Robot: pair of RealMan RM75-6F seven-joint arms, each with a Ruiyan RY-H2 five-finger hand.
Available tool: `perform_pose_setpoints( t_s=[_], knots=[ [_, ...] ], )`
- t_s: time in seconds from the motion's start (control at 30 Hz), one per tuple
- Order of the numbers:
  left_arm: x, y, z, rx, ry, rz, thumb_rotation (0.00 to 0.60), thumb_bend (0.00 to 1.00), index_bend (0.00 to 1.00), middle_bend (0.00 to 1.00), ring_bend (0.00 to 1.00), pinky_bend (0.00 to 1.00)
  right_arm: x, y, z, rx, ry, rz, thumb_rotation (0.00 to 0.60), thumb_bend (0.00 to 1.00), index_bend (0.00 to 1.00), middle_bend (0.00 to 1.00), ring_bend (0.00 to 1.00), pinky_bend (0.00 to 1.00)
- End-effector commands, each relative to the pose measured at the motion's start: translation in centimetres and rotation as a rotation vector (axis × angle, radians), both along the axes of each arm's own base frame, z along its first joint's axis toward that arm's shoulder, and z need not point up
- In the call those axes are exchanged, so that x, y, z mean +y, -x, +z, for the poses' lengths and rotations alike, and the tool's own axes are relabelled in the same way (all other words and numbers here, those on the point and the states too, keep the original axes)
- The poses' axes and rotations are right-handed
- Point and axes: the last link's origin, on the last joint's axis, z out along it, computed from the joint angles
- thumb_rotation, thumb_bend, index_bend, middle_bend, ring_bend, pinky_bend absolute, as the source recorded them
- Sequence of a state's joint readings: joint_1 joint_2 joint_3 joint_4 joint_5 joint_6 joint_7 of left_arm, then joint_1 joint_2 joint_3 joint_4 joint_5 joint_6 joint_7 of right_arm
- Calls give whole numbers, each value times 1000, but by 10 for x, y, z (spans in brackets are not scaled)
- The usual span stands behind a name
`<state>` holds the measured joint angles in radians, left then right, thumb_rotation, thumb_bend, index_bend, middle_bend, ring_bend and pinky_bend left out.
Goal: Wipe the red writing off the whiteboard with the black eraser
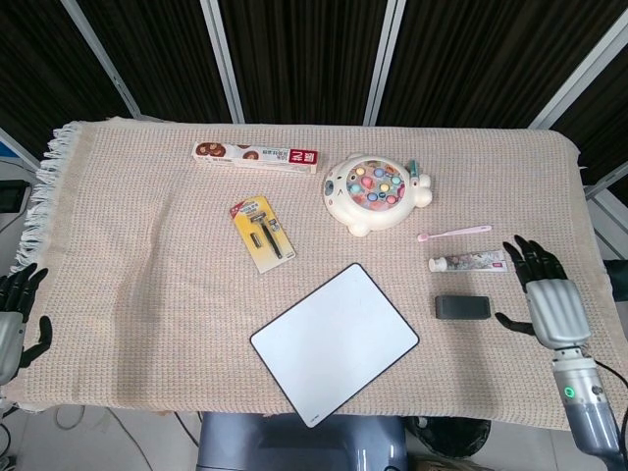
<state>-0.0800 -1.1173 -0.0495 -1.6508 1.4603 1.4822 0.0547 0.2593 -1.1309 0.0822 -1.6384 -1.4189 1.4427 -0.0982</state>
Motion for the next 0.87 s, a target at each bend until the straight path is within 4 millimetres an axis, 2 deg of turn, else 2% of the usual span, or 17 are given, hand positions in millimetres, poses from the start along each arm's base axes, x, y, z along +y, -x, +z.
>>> perform_pose_setpoints(
  t_s=[0.03,0.2,0.33,0.87],
  knots=[
    [0,0,0,-2,-1,-1,600,599,53,0,34,52,35,6,6,43,29,-15,600,60,0,0,7,136],
    [-1,-1,1,-12,-2,2,600,599,52,0,34,52,55,15,0,72,60,-30,600,61,0,0,3,124],
    [-1,-1,1,-17,-2,3,600,599,52,0,34,51,60,18,-4,83,76,-32,600,60,0,0,3,124],
    [-1,-1,3,-21,-4,-4,600,599,52,0,34,51,52,36,-23,86,46,-46,600,60,0,0,3,123]
  ],
)
